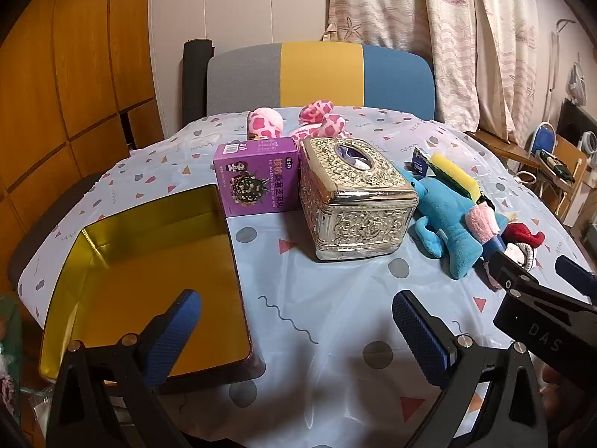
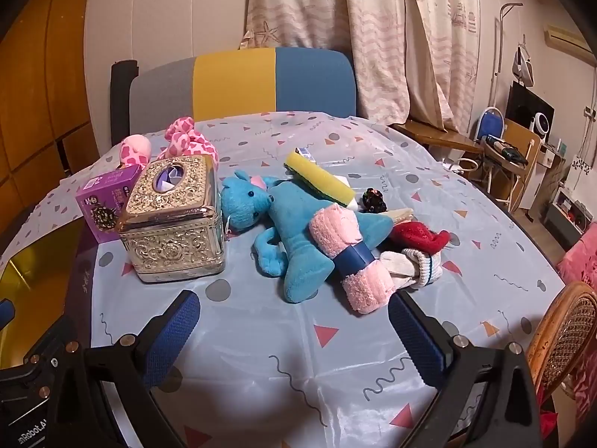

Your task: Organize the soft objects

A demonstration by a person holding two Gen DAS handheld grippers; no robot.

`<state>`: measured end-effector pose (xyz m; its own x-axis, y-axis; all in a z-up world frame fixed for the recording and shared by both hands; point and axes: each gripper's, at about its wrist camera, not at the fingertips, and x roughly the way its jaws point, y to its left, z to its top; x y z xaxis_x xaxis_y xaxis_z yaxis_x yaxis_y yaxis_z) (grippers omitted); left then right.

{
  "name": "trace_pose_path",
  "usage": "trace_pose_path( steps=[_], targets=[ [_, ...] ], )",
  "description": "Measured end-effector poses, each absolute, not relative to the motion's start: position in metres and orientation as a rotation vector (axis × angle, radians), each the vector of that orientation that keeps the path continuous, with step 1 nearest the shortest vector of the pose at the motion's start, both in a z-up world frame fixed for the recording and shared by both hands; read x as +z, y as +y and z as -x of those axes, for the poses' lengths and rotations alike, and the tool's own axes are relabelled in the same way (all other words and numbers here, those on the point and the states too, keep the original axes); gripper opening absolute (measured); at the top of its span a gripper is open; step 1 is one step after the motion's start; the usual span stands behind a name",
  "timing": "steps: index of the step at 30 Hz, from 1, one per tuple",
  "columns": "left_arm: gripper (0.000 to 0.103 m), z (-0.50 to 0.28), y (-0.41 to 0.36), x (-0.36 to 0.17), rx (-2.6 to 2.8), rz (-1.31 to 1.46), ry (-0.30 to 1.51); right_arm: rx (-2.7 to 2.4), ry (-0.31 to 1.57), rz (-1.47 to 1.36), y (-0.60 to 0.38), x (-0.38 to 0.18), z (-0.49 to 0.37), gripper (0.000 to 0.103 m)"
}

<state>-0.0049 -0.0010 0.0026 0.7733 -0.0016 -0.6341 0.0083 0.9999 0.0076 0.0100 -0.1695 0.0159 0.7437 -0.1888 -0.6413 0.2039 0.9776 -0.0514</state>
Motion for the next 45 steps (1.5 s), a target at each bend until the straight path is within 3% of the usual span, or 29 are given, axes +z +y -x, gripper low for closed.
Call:
trace_pose_path(
  steps=[45],
  targets=[
    [0.103,0.0041,-0.0006,-0.0001,-0.009,0.003,0.696,-0.207,0.702,-0.019,-0.1672,0.0157,-0.0132,0.103]
  ],
)
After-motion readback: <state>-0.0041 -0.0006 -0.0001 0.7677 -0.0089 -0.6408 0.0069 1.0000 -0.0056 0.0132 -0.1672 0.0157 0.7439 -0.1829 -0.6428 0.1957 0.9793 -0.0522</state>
